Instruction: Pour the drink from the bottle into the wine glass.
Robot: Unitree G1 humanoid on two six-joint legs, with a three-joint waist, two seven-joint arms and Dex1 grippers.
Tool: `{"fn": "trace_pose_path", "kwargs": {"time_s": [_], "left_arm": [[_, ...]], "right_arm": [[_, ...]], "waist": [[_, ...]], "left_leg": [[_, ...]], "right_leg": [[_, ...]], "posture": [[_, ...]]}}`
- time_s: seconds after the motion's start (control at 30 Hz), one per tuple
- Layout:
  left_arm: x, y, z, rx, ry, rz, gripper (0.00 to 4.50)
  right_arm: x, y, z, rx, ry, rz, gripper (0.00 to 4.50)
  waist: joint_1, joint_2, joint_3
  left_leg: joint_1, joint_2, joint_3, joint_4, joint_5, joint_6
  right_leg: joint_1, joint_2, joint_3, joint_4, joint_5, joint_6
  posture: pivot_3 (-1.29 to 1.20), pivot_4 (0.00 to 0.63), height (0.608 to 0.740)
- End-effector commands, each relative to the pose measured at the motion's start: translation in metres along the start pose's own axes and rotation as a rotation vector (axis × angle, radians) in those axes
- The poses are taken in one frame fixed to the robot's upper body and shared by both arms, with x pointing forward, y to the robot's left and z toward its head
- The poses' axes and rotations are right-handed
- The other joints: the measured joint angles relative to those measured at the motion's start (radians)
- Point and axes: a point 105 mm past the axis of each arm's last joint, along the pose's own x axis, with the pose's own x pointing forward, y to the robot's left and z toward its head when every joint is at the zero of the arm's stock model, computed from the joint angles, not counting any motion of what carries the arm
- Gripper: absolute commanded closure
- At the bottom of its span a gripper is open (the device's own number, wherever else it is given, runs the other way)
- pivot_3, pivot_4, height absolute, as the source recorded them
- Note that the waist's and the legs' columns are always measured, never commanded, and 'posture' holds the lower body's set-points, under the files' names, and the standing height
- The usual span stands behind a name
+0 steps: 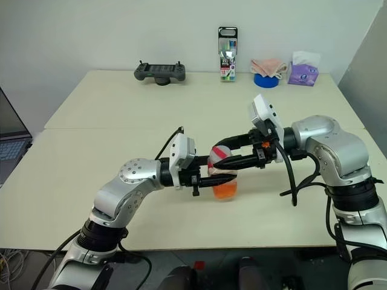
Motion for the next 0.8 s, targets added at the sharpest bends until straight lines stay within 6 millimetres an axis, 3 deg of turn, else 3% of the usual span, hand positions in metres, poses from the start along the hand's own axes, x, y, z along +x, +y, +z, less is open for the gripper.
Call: {"fn": "trace_pose_path", "kwargs": {"time_s": [0.03,0.07,0.23,0.4,0.53,0.8], "left_arm": [[-0.004,0.017,0.02,0.059,-0.043,0.091,2.7],[-0.003,0.017,0.02,0.06,-0.044,0.092,2.7],[-0.003,0.019,0.019,0.059,-0.044,0.096,2.7],[-0.004,0.016,0.016,0.053,-0.039,0.095,2.7],[-0.004,0.017,0.015,0.056,-0.035,0.101,2.7],[-0.003,0.018,0.015,0.058,-0.035,0.101,2.7]], "right_arm": [[0.011,0.015,0.009,-0.034,0.0,0.12,2.62],[0.01,0.015,0.009,-0.036,0.0,0.121,1.9],[0.01,0.01,0.01,-0.089,0.009,0.067,0.27],[0.008,0.004,0.013,-0.115,-0.003,0.018,0.23],[0.007,-0.011,0.019,-0.165,-0.038,-0.126,0.23],[0.01,-0.01,0.022,-0.158,-0.091,-0.194,0.23]], "waist": [[0.002,0.0,0.0],[0.002,0.0,0.0],[0.002,0.0,0.0],[0.002,0.0,0.0],[0.001,0.0,0.0],[0.002,0.0,0.0]], "left_leg": [[0.0,0.0,0.0,0.0,0.0,0.0],[0.0,0.0,0.0,0.0,0.0,0.0],[-0.001,0.0,0.0,0.0,0.0,0.0],[-0.001,0.0,0.0,0.0,0.0,0.0],[0.0,0.0,0.0,0.0,0.0,0.0],[-0.001,-0.001,0.0,0.0,0.0,0.0]], "right_leg": [[0.0,0.0,0.0,0.0,0.0,0.0],[0.0,0.0,0.0,0.0,0.0,-0.001],[0.0,-0.001,0.0,-0.001,0.001,-0.001],[0.0,-0.001,0.0,-0.001,0.001,-0.001],[0.0,-0.001,0.0,0.0,0.001,-0.001],[-0.001,-0.001,0.0,-0.001,0.001,-0.001]], "posture": [[0.0,0.15,0.74],[0.0,0.15,0.74],[0.0,0.15,0.74],[0.0,0.15,0.74],[0.0,0.15,0.74],[0.0,0.15,0.74]]}}
